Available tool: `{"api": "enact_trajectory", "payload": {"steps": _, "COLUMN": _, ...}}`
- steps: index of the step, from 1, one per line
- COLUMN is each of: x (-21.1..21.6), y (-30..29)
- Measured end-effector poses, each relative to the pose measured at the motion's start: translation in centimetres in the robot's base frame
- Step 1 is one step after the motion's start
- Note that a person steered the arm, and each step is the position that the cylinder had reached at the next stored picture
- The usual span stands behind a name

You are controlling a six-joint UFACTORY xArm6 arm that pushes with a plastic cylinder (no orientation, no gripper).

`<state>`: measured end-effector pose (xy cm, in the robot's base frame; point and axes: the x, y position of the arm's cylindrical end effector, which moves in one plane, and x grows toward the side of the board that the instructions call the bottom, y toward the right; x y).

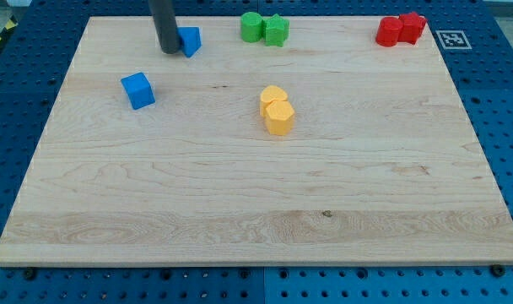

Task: Move the blue cube towards blue triangle

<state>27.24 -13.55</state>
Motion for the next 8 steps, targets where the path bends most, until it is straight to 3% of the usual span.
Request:
{"api": "enact_trajectory", "payload": {"steps": 2, "x": -1.1, "y": 4.9}}
{"api": "enact_trajectory", "payload": {"steps": 4, "x": -0.8, "y": 4.3}}
{"api": "enact_trajectory", "payload": {"steps": 6, "x": 1.5, "y": -9.3}}
{"api": "enact_trajectory", "payload": {"steps": 8, "x": 12.8, "y": -14.5}}
